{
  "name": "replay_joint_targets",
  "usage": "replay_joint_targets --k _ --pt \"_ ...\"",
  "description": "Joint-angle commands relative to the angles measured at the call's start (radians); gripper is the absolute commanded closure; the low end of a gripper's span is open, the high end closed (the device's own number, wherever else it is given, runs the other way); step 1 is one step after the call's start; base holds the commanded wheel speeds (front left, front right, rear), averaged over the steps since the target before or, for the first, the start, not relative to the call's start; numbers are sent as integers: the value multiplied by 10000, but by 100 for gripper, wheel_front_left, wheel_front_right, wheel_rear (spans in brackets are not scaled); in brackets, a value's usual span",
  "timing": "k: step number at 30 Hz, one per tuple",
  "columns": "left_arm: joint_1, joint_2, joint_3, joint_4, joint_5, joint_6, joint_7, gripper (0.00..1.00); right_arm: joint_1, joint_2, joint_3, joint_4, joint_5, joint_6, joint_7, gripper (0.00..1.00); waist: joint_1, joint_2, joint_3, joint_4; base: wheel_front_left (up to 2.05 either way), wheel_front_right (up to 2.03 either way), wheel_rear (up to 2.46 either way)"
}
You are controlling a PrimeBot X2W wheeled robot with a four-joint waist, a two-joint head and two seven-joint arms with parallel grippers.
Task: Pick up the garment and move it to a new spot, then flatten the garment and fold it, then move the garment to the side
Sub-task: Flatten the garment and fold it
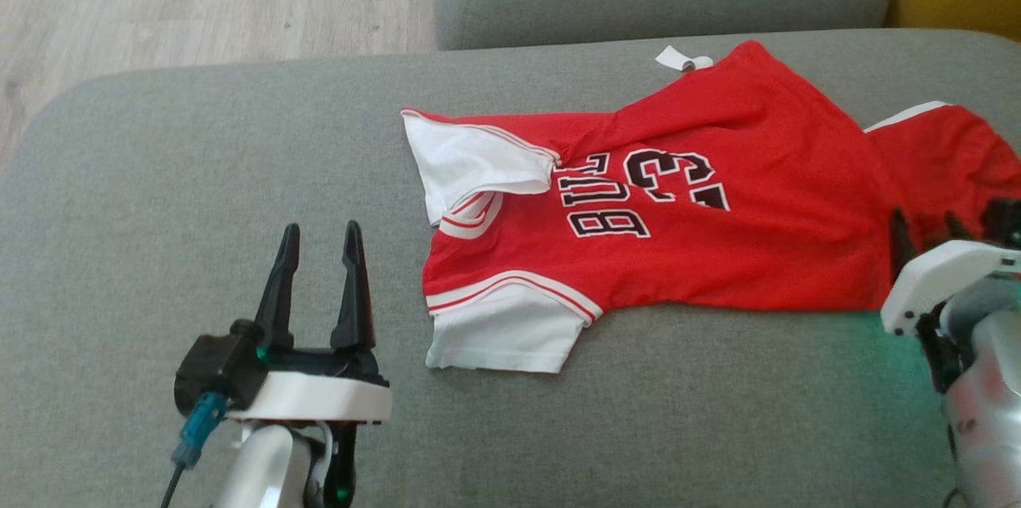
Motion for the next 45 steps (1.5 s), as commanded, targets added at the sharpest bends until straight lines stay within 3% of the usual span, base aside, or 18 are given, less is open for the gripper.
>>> replay_joint_targets --k 1,10,15,20,27,37,42,45 --pt "-132 72 370 -351 -43 46 -51 0 -139 -138 144 -625 -13 -7 -220 0 1 0 -53 -24 0 0 0" --pt "-75 72 610 -414 119 -26 -51 0 746 844 367 -3894 -321 -7 -1975 0 1 0 -158 -132 0 0 0" --pt "-94 72 735 -455 168 -91 -51 0 1891 1549 1066 -5627 175 -7 -2288 0 1 0 -38 -283 0 0 0" --pt "-413 72 798 -248 332 -281 -51 0 2563 1795 1452 -6754 522 -7 -2337 0 1 0 389 -553 0 0 0" --pt "-1950 646 -151 1719 1179 -725 322 0 2611 1877 1705 -7458 578 -7 -2342 0 1 0 1039 -1072 0 0 0" --pt "-4603 1077 -2249 4001 1915 -872 1517 0 2390 1889 1752 -7728 978 -7 -2343 0 1 0 1923 -1901 0 0 0" --pt "-5445 1404 -2956 4799 2327 -850 1556 0 2251 1890 1816 -7836 1190 -7 -2344 0 1 0 2240 -2169 0 0 0" --pt "-5874 1584 -2937 5192 2618 -363 1413 0 2197 1890 1816 -7839 1243 -7 -2344 0 1 0 2334 -2267 0 0 0"
